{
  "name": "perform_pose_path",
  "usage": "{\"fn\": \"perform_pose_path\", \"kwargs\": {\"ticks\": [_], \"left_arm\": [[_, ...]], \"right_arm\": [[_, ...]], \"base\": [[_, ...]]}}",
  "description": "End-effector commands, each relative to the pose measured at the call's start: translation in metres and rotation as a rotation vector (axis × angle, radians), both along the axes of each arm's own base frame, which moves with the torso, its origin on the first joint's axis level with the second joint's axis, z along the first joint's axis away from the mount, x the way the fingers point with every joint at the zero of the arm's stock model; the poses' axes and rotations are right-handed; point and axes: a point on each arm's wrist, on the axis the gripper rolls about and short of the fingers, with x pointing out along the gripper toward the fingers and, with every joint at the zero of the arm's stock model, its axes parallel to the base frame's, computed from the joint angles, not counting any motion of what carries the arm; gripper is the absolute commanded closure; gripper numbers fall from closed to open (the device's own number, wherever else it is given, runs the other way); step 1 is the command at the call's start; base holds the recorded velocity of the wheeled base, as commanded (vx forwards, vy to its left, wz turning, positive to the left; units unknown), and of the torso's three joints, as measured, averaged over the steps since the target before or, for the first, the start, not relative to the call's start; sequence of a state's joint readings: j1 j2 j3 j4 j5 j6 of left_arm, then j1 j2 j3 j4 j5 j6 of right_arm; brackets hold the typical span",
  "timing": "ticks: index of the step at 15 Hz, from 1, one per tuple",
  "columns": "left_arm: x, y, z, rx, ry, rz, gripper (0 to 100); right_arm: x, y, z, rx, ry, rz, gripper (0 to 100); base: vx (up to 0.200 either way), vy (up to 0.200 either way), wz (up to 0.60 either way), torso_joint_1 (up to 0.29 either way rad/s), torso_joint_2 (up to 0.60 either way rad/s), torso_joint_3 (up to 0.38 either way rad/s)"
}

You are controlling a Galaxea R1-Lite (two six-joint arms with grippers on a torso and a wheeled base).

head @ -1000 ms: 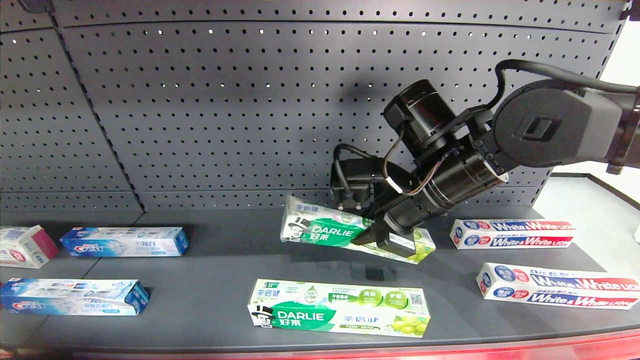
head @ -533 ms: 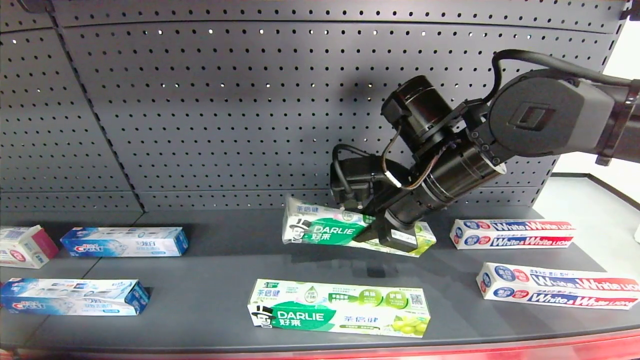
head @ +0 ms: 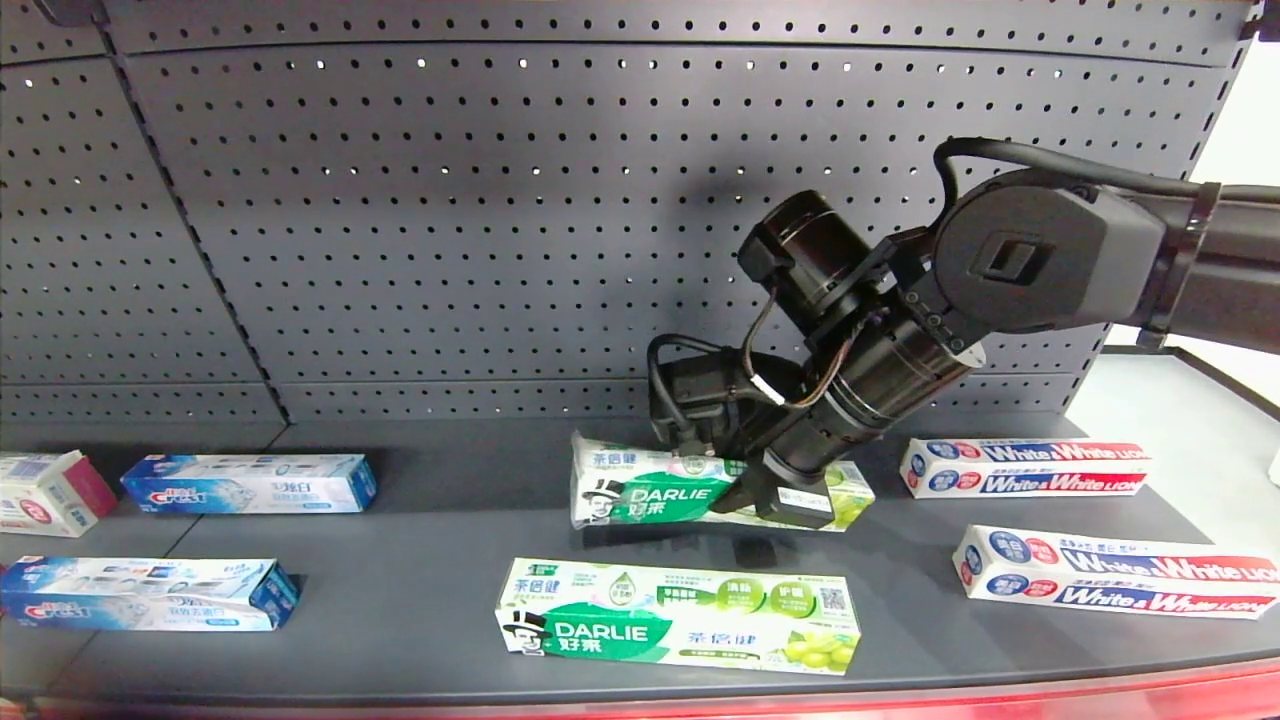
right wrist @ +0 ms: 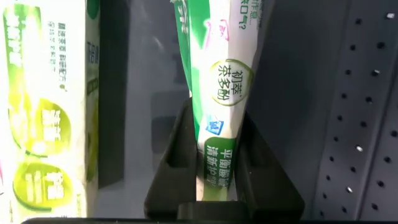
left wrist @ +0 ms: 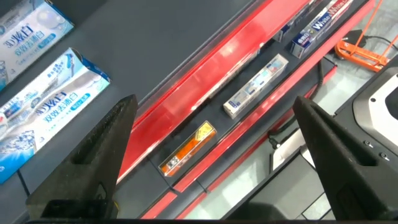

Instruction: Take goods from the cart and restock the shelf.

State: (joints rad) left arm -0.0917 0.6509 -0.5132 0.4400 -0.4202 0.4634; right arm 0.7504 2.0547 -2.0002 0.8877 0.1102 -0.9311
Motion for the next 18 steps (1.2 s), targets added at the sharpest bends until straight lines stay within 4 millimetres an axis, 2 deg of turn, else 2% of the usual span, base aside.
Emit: {"fn": "perform_pose_path", "kwargs": {"ticks": [1,9,10,15,18], "left_arm": [[-0.001,0.0,-0.002,0.0,-0.001,0.0,0],[-0.002,0.0,-0.001,-0.001,-0.007,0.0,0],[-0.002,0.0,-0.001,-0.001,-0.007,0.0,0],[-0.002,0.0,-0.002,-0.001,-0.004,0.0,0],[-0.003,0.0,-0.003,0.001,0.0,-0.003,0]], "right_arm": [[-0.001,0.007,-0.007,-0.014,0.015,0.014,100],[0.0,0.02,-0.023,-0.04,0.042,0.037,100],[0.002,0.02,-0.025,-0.043,0.044,0.035,0],[0.002,0.017,-0.021,-0.036,0.04,0.025,0],[0.002,0.006,-0.009,-0.016,0.021,0.005,0]], "base": [[0.0,0.0,0.0,0.0,0.0,0.0],[0.0,0.0,0.0,0.0,0.0,0.0],[0.0,0.0,0.0,0.0,0.0,0.0],[0.0,0.0,0.0,0.0,0.0,0.0],[0.0,0.0,0.0,0.0,0.0,0.0]]}}
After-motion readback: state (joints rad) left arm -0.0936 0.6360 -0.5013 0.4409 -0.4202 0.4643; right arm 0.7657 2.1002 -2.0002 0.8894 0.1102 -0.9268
